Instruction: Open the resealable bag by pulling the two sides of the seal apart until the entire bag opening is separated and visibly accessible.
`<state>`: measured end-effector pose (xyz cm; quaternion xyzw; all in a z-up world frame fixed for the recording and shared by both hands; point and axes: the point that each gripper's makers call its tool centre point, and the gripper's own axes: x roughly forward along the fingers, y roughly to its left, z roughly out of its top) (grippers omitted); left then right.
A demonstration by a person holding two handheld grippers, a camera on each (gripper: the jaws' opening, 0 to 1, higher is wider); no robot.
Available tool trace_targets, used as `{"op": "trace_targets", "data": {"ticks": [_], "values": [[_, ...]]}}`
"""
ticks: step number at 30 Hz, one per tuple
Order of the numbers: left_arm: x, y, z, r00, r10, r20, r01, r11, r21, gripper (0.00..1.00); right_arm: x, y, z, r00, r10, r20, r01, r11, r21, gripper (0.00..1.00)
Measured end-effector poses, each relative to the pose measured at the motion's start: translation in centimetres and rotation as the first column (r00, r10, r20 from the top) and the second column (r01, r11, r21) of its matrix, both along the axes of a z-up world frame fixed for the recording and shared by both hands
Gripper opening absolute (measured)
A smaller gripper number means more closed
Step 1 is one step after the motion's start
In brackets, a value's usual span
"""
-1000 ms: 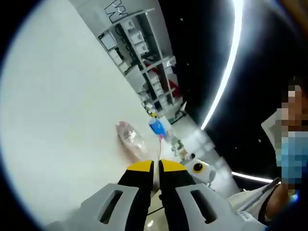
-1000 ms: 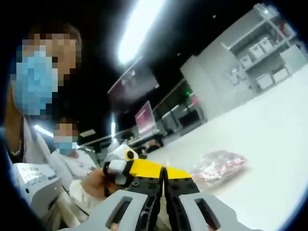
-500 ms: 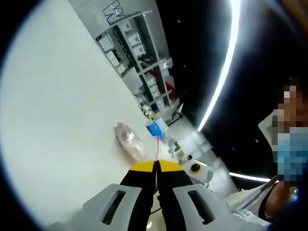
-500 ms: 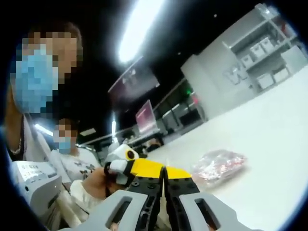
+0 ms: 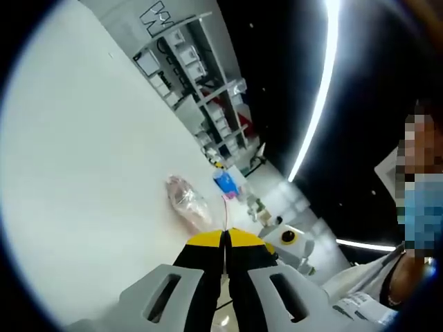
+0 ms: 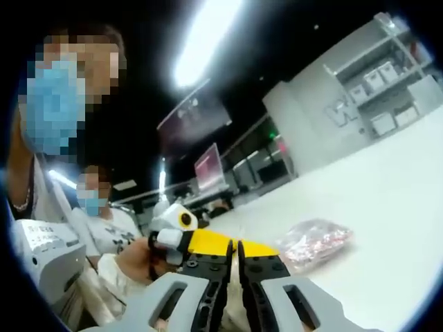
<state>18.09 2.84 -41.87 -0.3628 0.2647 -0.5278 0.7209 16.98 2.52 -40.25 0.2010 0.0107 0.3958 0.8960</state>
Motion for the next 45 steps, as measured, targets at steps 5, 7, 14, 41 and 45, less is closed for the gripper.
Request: {"op": "trace_targets", "data": {"ticks": [5,7,14,41,45], "values": [[0.0,0.0,0.0,1.0,0.001,0.024,-0.001,1.0,0.001,0.0,0.2,0.0,-0.4,1.0,-0.006,-0.012,0.005,1.0,-0.023,0.0],[0.0,0.1,0.1,0.999,0.002,0.032,-0.002,1.0,0.001,0.0,0.2,0.1,-0.6,1.0,-0.002,-0.023,0.001,1.0,-0.025,0.0],[0.1,0.1,0.1,0.999,0.001,0.04,-0.001,1.0,0.002,0.0,0.2,0.2,-0.7,1.0,0.008,-0.025,-0.009,0.999,-0.037,0.01],[0.1,0.1,0.7,1.0,-0.01,-0.013,0.009,1.0,-0.029,0.16,0.5,-0.3,-0.8,1.0,-0.005,-0.02,0.004,0.998,-0.058,0.0],[0.2,0.0,0.3,1.0,-0.019,-0.004,0.019,1.0,0.006,0.15,0.2,0.1,-0.7,1.0,0.014,-0.01,-0.015,0.997,-0.069,0.0]]}}
